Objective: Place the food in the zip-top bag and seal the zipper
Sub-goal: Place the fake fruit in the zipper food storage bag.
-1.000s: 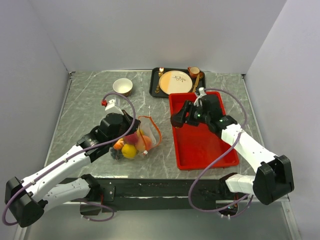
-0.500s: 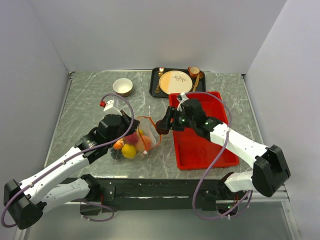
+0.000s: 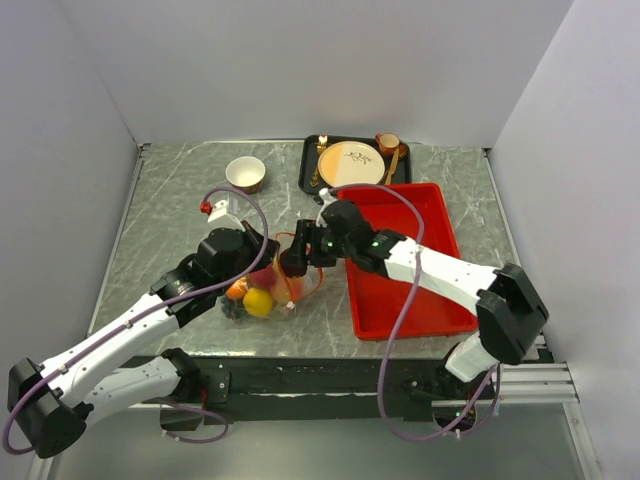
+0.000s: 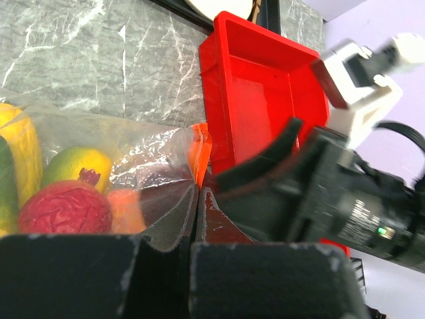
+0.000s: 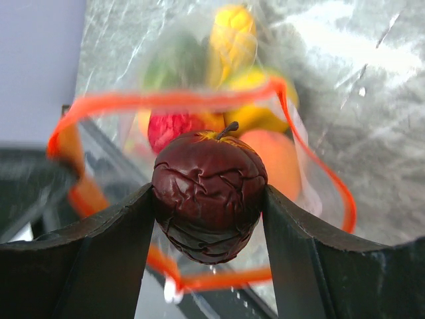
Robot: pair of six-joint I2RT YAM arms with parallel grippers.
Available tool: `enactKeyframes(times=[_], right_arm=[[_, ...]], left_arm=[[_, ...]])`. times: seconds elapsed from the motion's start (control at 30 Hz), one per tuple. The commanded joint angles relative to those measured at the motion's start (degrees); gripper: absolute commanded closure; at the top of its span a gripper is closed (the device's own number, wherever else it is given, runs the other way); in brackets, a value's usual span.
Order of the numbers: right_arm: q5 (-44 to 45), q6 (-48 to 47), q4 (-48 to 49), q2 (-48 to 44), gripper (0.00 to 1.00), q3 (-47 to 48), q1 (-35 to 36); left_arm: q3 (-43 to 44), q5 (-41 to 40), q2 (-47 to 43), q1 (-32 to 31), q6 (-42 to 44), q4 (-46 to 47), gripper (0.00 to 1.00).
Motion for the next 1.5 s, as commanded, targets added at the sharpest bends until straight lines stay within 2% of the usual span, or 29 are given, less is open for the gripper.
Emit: enactKeyframes(times=[0.0,0.17,0.3,0.4,0.47,0.53,0.77,0.97,1.07,1.1,1.17,1.3,1.47], right_arm=[[6.37,0.29,-1.74,3.89,0.53,6.47,1.68],[11.05,-0.94,-4.91,6.62,0.51,9.48,3.79],[11.67,-0.77,-3.33,7.24,0.43,9.30,4.67],[10.36,-1.29,-2.28,7.51,0.35,8.96,4.76],[10.52,-1.47,-1.84,6.54,0.22,8.43,4.85],[10.88,-2.17,-1.66,4.88,0.13,7.37,4.76],[20.45,-2.88,-5.34,-5.49,0.00,3.77,4.50],[25.29,-3.05,-7.98,-12.53,0.00,-1.24,2.83],[24.24,-2.88,-10.09,-12.18,0.10,-3.17,2.39],[23.54,-2.96,-10.19,-11.75,0.17,-4.31,2.30],[21.52,-2.53,-9.31,-11.39,0.21,-5.72,2.30],[18.53,-1.12,-6.15,-10.25,0.35,-9.41,2.30],[17.92,0.81,-5.19,-7.61,0.39,-9.07,2.21]], left_arm=[[1.60,0.34,-0.46,-0.22,0.53,0.62,0.99],[1.43,-0.63,-1.86,-0.22,0.53,-0.43,0.99],[1.60,-1.24,-2.92,-0.21,0.61,-1.13,0.99],[1.69,-1.86,-3.36,-0.22,0.53,-1.66,0.99],[1.52,-1.95,-3.53,-0.22,0.53,-1.84,0.99],[1.43,-2.30,-3.71,-0.22,0.53,-2.01,0.99],[1.25,-2.21,-3.89,-0.13,0.61,-1.93,0.99],[1.25,-2.04,-3.97,-0.13,0.35,-2.10,0.99],[0.90,-2.47,-4.85,-0.22,0.35,-2.54,0.99],[0.82,-2.82,-5.03,-0.13,0.18,-2.63,0.99],[0.55,-3.00,-5.81,-0.21,-0.09,-2.46,0.99],[0.55,-3.09,-6.08,-0.22,-0.27,-2.98,0.99],[0.46,-3.53,-6.43,-0.22,-0.53,-3.51,0.99]])
